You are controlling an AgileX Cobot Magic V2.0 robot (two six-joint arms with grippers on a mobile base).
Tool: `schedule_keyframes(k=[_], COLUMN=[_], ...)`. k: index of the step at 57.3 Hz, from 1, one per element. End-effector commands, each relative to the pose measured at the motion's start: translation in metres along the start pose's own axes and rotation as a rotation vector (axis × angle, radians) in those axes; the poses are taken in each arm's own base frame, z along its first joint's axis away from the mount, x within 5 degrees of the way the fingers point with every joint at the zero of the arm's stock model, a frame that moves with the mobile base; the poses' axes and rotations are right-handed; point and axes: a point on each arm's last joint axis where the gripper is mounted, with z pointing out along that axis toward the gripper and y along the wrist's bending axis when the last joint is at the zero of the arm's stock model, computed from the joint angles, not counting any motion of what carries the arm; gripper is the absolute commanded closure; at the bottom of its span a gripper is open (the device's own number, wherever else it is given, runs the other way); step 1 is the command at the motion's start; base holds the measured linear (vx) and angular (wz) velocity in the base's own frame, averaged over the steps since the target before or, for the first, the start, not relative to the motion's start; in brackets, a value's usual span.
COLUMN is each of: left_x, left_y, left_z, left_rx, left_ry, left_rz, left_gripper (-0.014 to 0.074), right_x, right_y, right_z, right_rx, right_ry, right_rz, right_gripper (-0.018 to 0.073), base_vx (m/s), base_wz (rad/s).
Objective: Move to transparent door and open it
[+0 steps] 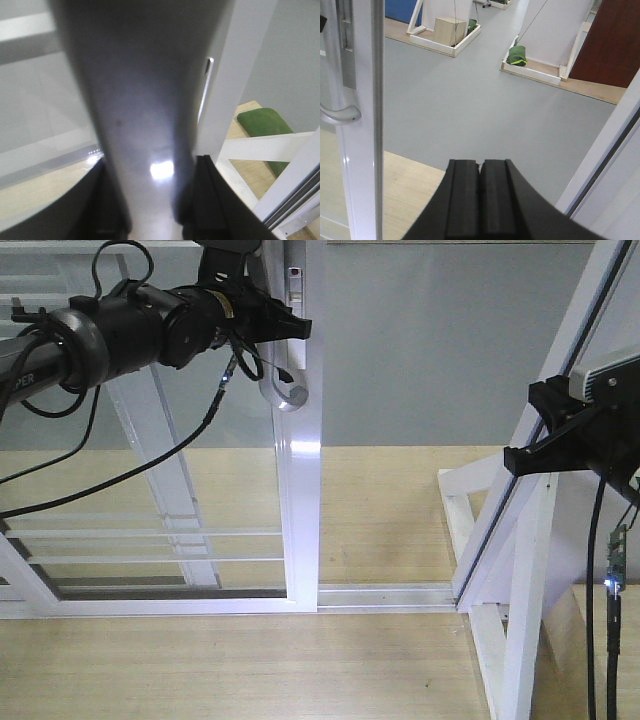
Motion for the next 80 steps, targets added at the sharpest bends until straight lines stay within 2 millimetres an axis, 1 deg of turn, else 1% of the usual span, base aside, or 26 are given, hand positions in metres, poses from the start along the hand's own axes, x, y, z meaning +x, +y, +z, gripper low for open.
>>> schedule_keyframes(k=[1,7,17,27,36,45,50,62,70,80], left_x=[-0.060,-0.062,-0.070,-0.075,-0.078,-0.084,-0.088,-0.092,-0.096,-0.102], left_y=[0.034,0.044,0.063,0.080,0.090,0.090,0.095,0.112,0.121,0.134], left_z=[-0.032,-0.036,-0.048,-0.061,-0.068,-0.076,-0.083,-0.096,-0.108,-0.128], left_rx=[-0.036,-0.058,-0.100,-0.153,-0.177,-0.187,-0.201,-0.247,-0.276,-0.326], left_ry=[-0.321,-0.322,-0.332,-0.321,-0.320,-0.336,-0.348,-0.346,-0.337,-0.334], left_rz=[0.007,0.000,-0.006,0.044,0.040,0.074,0.083,0.070,0.070,0.084], left_gripper=[0.0600,0.0600,0.0600,0.0600,0.0600,0.0600,0.0600,0.0600,0.0600,0.0600], right_x=[-0.021,-0.021,-0.021,-0.021,-0.020,-0.020,-0.020,-0.020,-0.020,-0.019], right_y=[-0.004,-0.004,-0.004,-0.004,-0.004,-0.003,-0.003,-0.003,-0.003,-0.003], right_z=[-0.004,-0.004,-0.004,-0.004,-0.004,-0.003,-0.003,-0.003,-0.003,-0.002], right_rx=[0.014,0.014,0.013,0.013,0.013,0.011,0.011,0.011,0.011,0.011], right_ry=[-0.132,-0.132,-0.132,-0.133,-0.130,-0.125,-0.125,-0.125,-0.125,-0.123], right_rz=[-0.006,-0.006,-0.005,-0.004,-0.004,-0.002,-0.002,-0.001,-0.001,-0.001], right_gripper=[0.0565,0.0565,0.0565,0.0565,0.0565,0.0565,0.0565,0.0565,0.0565,0.0565], base_vx=[0.00,0.00,0.00,0.00,0.00,0.00,0.00,0.00,0.00,0.00], base_wz=[0.00,0.00,0.00,0.00,0.00,0.02,0.02,0.00,0.00,0.00])
